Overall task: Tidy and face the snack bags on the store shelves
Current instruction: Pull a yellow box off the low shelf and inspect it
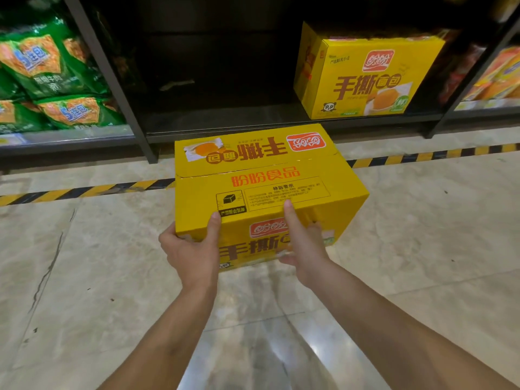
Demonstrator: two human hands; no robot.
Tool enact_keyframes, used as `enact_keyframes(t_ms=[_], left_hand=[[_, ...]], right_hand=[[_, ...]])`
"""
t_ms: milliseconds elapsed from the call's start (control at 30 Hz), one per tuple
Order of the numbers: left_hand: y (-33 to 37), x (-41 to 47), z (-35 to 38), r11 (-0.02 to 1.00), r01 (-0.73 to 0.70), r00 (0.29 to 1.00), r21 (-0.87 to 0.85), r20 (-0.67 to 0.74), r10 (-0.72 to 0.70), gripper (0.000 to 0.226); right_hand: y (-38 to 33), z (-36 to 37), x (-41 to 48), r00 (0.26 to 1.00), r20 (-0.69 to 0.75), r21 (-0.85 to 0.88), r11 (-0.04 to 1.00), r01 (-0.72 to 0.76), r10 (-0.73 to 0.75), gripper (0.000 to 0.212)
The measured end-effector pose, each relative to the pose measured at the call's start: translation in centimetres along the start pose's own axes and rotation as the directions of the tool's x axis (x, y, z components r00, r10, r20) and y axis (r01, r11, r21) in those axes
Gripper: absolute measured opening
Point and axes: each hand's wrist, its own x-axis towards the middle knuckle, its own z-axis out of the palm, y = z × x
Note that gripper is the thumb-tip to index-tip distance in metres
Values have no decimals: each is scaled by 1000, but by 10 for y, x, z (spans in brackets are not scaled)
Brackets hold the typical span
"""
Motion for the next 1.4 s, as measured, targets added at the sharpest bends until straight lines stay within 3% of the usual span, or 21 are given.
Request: enact_keyframes(t_ms=[67,100,233,300,533,667,767,933,1067,1300,1400], left_hand=[[-7,-11,-3,1000,-3,1000,15,17,3,74],[-8,-16,-5,1000,-3,999,4,34,3,68],[-7,-29,-14,1000,-8,995,-25,98,11,43],[-8,-33,-19,999,-10,991,-47,136,16,40],[-21,-59,-42,999,-13,955,37,298,1,68],[-23,-59,-50,997,9,940,80,340,-36,75],[-23,-55,-52,994,6,926,108,375,-46,81],[-21,-52,-45,991,-52,914,127,406,-4,88],[-21,-49,-40,986,-119,902,120,428,57,86],[-23,-24,-30,942,-283,856,180,491,164,112],[-28,-12,-36,921,-333,842,201,504,194,102]], right_hand=[[-1,8,4,1000,-18,-13,1000,12,-12,172],[-1,9,7,999,-32,-16,1000,22,-22,175],[-6,3,15,999,-27,38,999,39,-38,137],[-9,-2,21,999,-17,66,997,38,-37,137],[-19,-27,33,997,10,102,992,75,-77,105],[-17,-22,28,996,-1,127,988,85,-85,121],[-18,-20,26,996,-16,138,986,93,-92,109],[-15,-21,29,995,-22,134,986,98,-96,111],[-15,-22,29,996,-24,133,987,87,-84,112],[-10,-19,27,997,-2,199,977,78,-79,106],[-5,-12,24,996,2,225,970,88,-91,122]])
